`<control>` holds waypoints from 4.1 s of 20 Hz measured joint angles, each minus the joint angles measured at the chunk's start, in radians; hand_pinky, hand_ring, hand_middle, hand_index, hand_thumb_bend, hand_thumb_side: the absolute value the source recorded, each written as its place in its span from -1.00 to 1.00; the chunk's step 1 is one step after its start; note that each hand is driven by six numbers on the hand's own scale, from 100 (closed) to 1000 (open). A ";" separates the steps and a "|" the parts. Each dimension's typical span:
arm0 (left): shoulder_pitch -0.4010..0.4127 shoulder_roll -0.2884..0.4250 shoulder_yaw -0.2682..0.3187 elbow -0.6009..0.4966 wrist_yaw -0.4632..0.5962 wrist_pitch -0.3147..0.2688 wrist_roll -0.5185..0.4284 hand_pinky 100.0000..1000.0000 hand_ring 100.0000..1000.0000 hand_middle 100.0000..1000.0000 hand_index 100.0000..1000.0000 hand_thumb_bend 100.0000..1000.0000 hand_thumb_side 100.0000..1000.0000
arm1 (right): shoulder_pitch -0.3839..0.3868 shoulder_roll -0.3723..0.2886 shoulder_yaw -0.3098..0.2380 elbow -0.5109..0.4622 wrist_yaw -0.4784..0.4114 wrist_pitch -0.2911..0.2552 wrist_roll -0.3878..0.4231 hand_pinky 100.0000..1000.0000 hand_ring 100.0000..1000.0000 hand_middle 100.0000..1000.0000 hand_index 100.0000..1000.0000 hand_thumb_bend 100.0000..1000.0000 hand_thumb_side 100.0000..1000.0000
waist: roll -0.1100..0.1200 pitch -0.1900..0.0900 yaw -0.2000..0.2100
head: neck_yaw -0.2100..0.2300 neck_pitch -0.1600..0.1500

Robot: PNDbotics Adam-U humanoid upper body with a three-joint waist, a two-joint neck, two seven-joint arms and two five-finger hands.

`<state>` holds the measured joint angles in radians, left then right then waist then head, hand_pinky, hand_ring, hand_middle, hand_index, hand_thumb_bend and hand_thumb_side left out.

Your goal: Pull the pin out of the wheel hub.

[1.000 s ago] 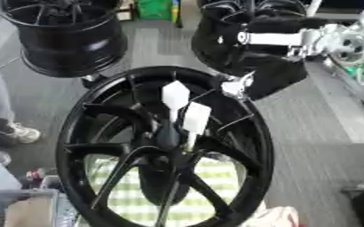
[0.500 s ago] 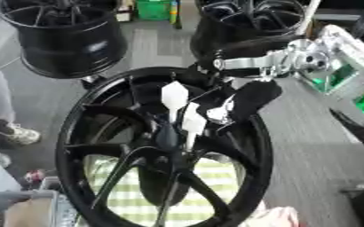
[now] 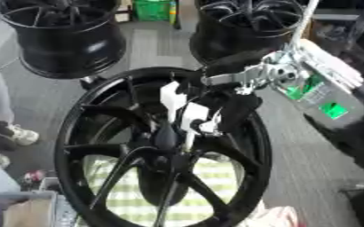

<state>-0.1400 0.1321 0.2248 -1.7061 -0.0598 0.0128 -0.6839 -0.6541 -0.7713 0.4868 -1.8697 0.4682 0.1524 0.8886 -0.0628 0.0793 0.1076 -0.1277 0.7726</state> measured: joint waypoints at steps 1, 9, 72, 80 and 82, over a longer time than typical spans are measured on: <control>0.000 0.000 0.000 0.000 0.000 0.000 0.000 0.30 0.18 0.21 0.50 -1.00 0.80 | -0.003 0.005 0.001 0.007 0.006 -0.004 -0.001 0.63 0.68 0.82 1.00 -0.77 -0.03 | 0.000 0.000 0.001 | 0.000 0.000; 0.002 0.000 0.000 0.000 0.000 0.003 -0.003 0.30 0.18 0.21 0.50 -1.00 0.80 | -0.015 0.023 0.004 0.025 0.031 -0.021 -0.010 0.62 0.68 0.83 1.00 -0.78 -0.04 | -0.001 -0.002 0.003 | 0.000 0.000; 0.005 0.000 -0.005 0.000 0.000 0.004 -0.004 0.29 0.20 0.22 0.50 -1.00 0.80 | 0.032 0.081 0.026 0.165 0.104 -0.050 -0.073 0.46 0.41 0.05 0.34 -0.96 -0.23 | -0.002 -0.004 0.008 | -0.001 0.000; 0.005 0.000 -0.005 0.000 -0.002 0.004 -0.004 0.29 0.20 0.22 0.50 -1.00 0.80 | 0.040 0.080 0.018 0.165 0.104 -0.047 -0.184 0.36 0.26 -0.19 0.10 -1.00 -0.47 | -0.002 -0.003 0.008 | -0.001 0.000; 0.005 0.000 -0.005 0.000 -0.002 0.004 -0.004 0.28 0.20 0.22 0.50 -1.00 0.80 | 0.040 0.075 0.009 0.165 0.102 -0.044 -0.206 0.36 0.25 -0.20 0.09 -1.00 -0.50 | -0.002 -0.003 0.008 | -0.001 0.000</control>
<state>-0.1346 0.1316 0.2196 -1.7063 -0.0613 0.0167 -0.6874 -0.6146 -0.6958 0.4956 -1.7048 0.5698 0.1089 0.6824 -0.0651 0.0762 0.1161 -0.1286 0.7726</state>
